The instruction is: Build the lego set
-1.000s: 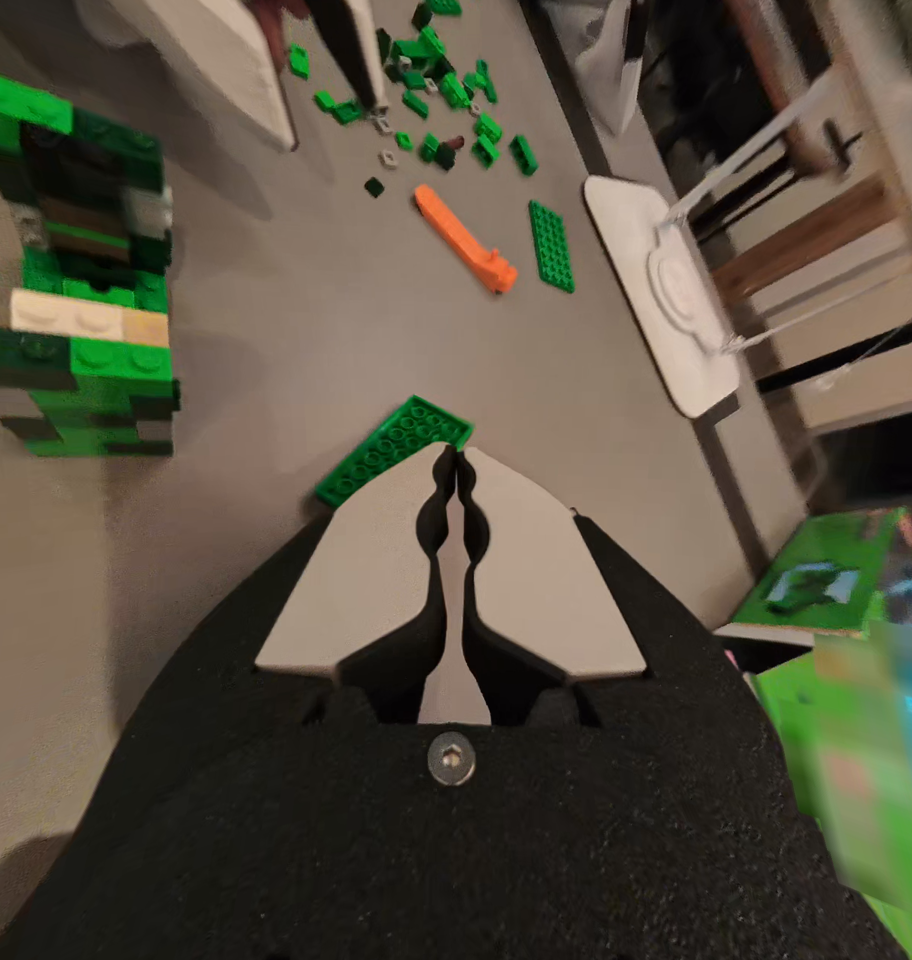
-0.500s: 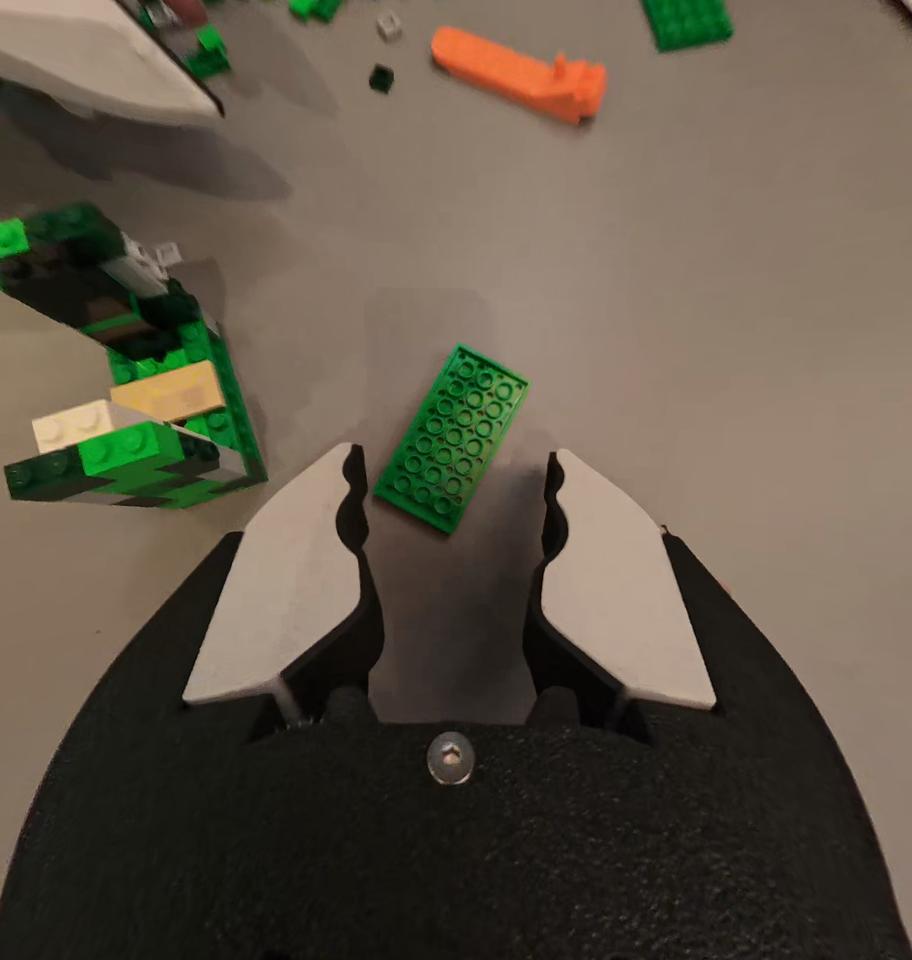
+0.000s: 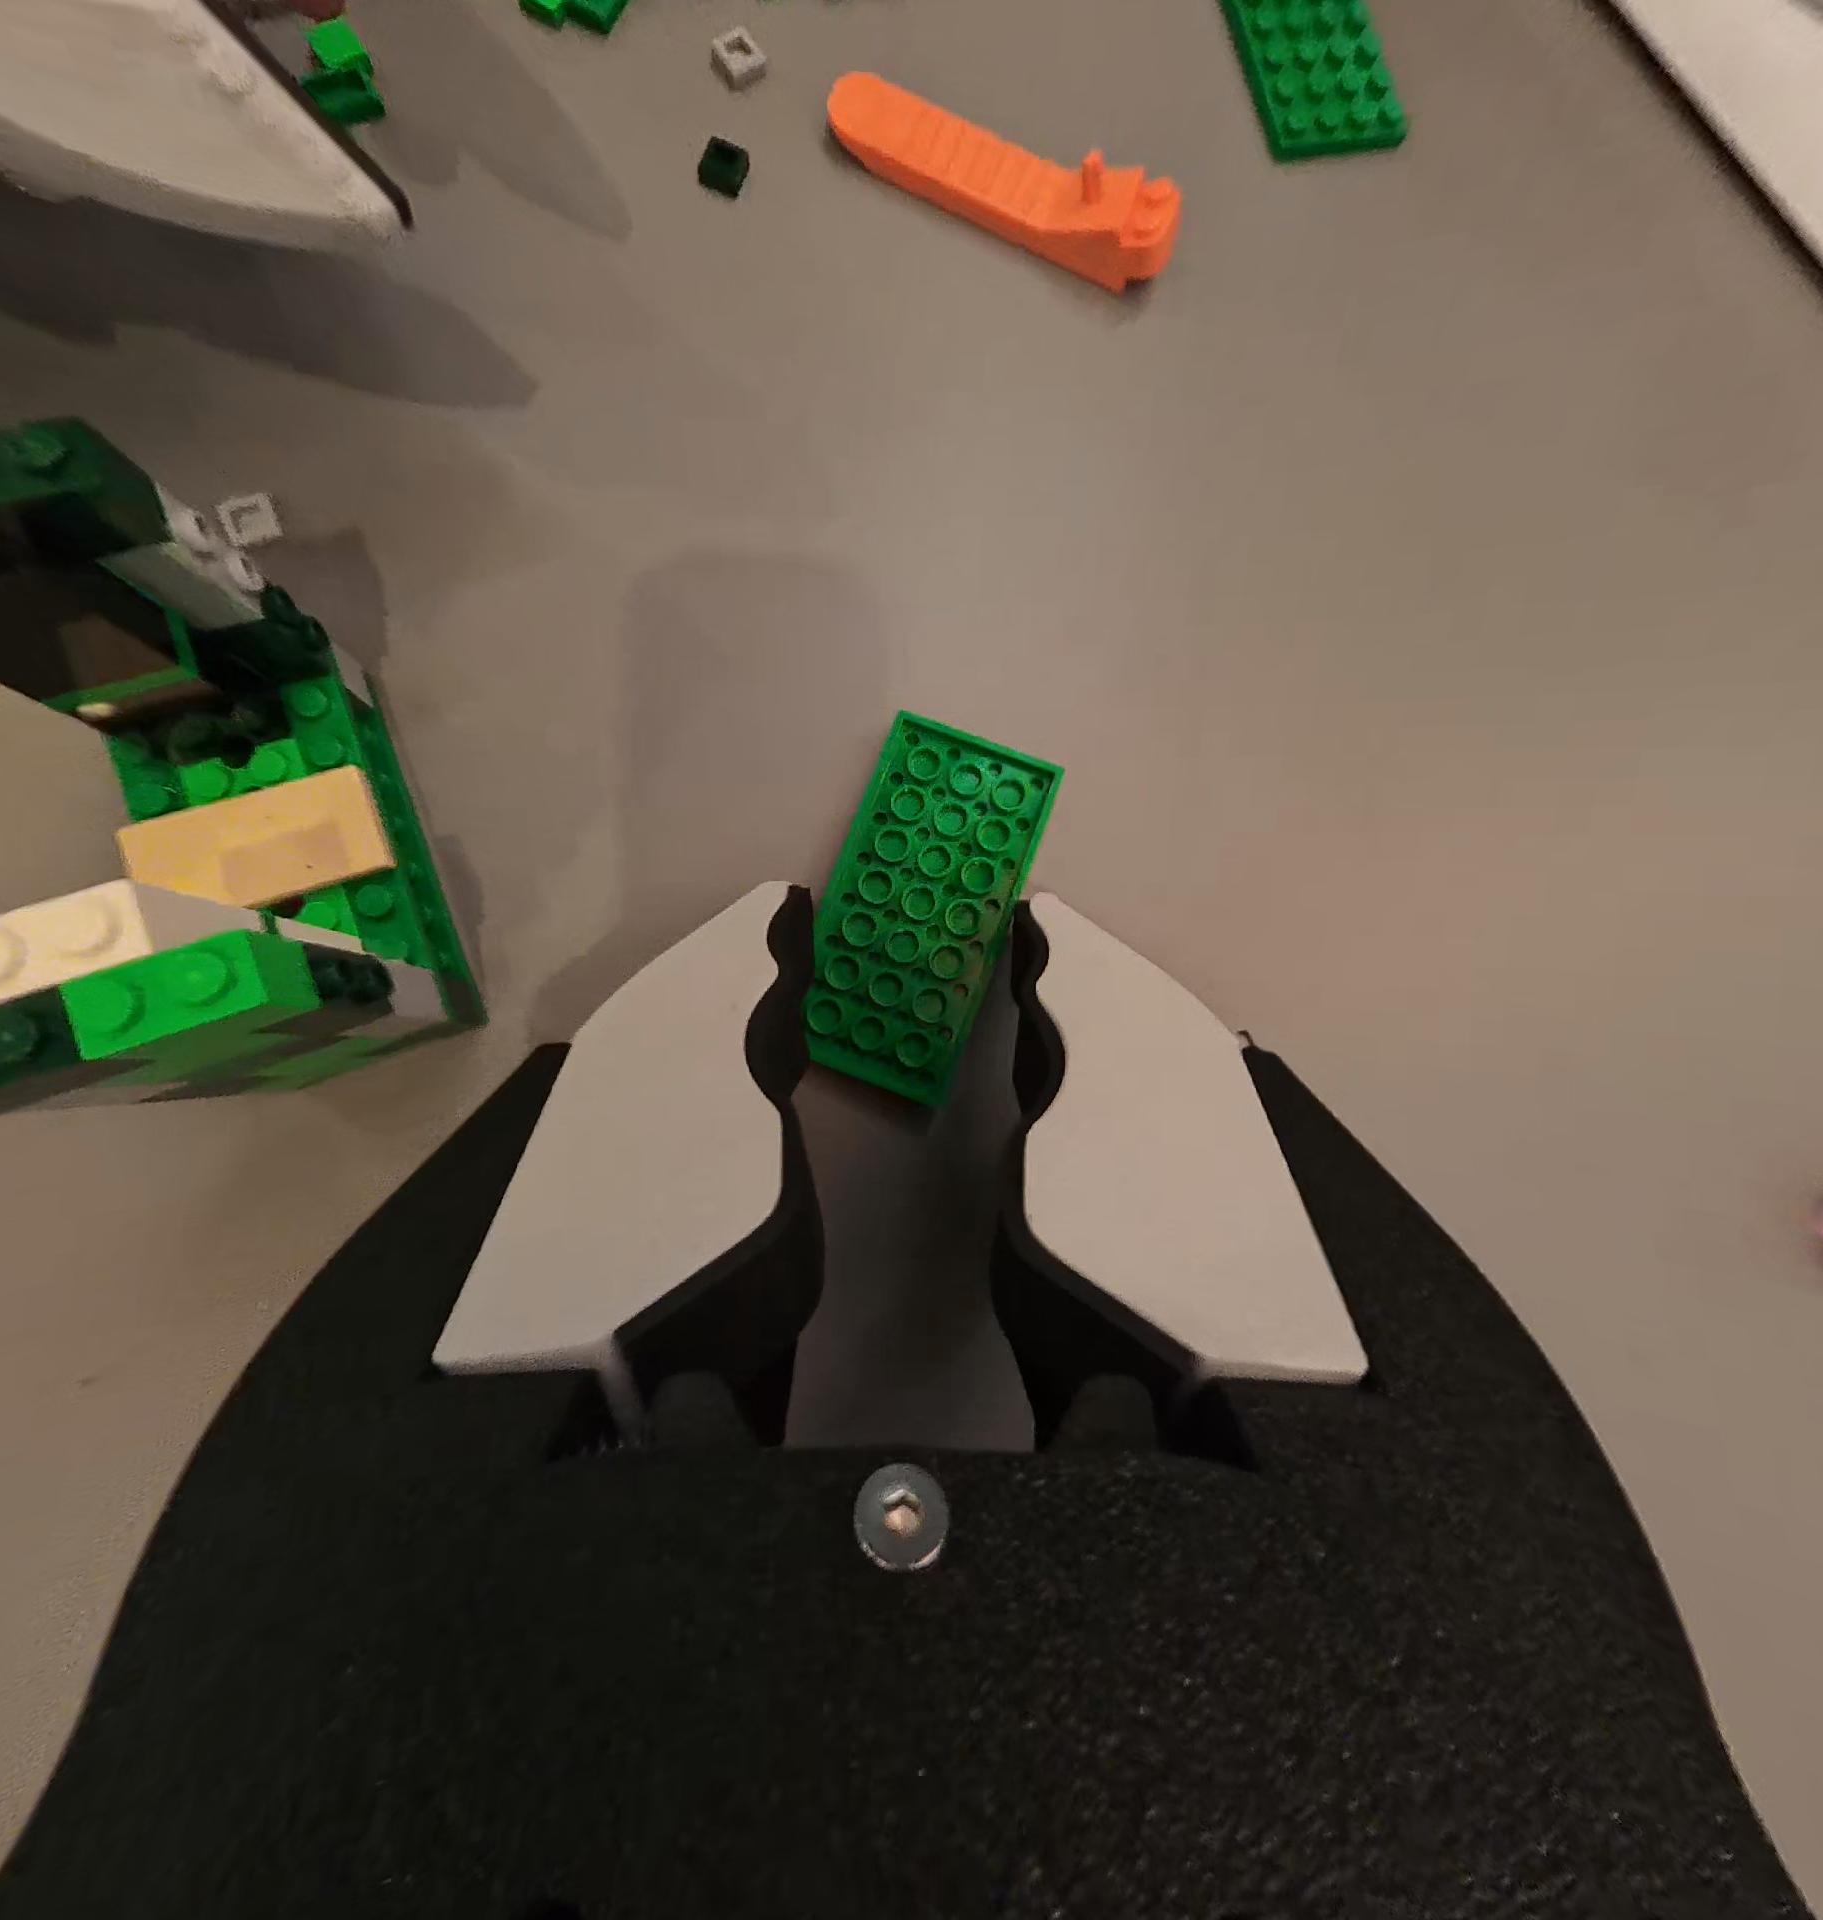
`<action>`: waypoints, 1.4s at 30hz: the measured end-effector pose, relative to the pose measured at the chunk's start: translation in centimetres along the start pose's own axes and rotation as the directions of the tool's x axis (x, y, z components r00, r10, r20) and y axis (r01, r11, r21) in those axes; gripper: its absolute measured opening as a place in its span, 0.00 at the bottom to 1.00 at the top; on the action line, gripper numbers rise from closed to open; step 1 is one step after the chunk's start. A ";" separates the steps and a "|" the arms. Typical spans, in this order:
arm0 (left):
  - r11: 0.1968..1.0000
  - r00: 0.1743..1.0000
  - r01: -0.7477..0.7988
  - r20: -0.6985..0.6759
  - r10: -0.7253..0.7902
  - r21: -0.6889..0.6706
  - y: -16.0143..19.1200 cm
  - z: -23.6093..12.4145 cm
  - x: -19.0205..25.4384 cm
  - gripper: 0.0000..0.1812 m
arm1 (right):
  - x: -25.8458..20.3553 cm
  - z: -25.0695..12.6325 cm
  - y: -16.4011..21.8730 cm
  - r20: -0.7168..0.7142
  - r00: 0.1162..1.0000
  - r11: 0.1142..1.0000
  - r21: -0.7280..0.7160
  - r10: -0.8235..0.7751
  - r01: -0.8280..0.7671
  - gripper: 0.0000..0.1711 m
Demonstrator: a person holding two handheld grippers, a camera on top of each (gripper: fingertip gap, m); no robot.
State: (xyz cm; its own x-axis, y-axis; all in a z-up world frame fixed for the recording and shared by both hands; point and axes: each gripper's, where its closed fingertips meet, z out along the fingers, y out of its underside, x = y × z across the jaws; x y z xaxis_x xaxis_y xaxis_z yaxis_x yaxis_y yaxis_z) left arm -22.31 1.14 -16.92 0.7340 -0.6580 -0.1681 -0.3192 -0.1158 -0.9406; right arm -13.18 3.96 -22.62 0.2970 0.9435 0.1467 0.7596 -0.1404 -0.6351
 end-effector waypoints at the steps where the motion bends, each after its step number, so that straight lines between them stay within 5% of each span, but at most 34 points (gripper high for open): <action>1: 1.000 1.000 -0.002 0.001 0.002 0.001 0.0 0.0 0.0 0.17 | 0.3 0.0 -0.1 -0.023 0.999 1.000 0.006 -0.028 0.028 0.21; 8: 1.000 1.000 -0.009 0.009 0.009 0.004 -0.1 0.0 0.0 0.17 | 1.1 -0.3 -0.6 -0.157 0.947 0.957 0.034 -0.280 0.289 0.21; 20: 1.000 1.000 -0.010 0.018 0.010 0.002 -0.2 0.2 0.1 0.17 | 1.3 -1.5 -2.3 -0.214 0.924 0.927 0.138 -0.316 0.349 0.21; 32: 0.965 0.959 0.238 -0.183 -0.217 0.106 -5.1 0.0 3.6 0.32 | -4.4 -7.2 -8.1 -0.416 0.727 0.666 0.311 -0.546 0.678 0.21; 37: 0.974 0.968 0.159 -0.219 -0.122 0.159 -6.3 -0.4 5.2 0.05 | -5.9 -7.8 -8.7 -0.484 0.630 0.580 0.272 -0.607 0.768 0.17; 39: 0.978 0.987 0.066 -0.154 -0.035 0.199 -6.5 -0.6 4.8 0.03 | -6.0 -8.0 -8.6 -0.488 0.620 0.561 0.283 -0.614 0.778 0.18; 42: 0.958 0.993 -0.027 -0.103 0.059 0.285 -7.3 -1.4 4.4 0.03 | -5.8 -8.6 -8.4 -0.401 0.717 0.599 0.394 -0.570 0.697 0.22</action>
State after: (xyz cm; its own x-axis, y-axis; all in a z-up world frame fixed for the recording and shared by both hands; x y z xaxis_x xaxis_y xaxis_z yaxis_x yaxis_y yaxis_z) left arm -17.57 -1.94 -10.37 0.6481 -0.7371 -0.1916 -0.1544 0.1191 -0.9808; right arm -16.31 -2.91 -11.57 0.0123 0.6360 0.7716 0.4342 0.6917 -0.5771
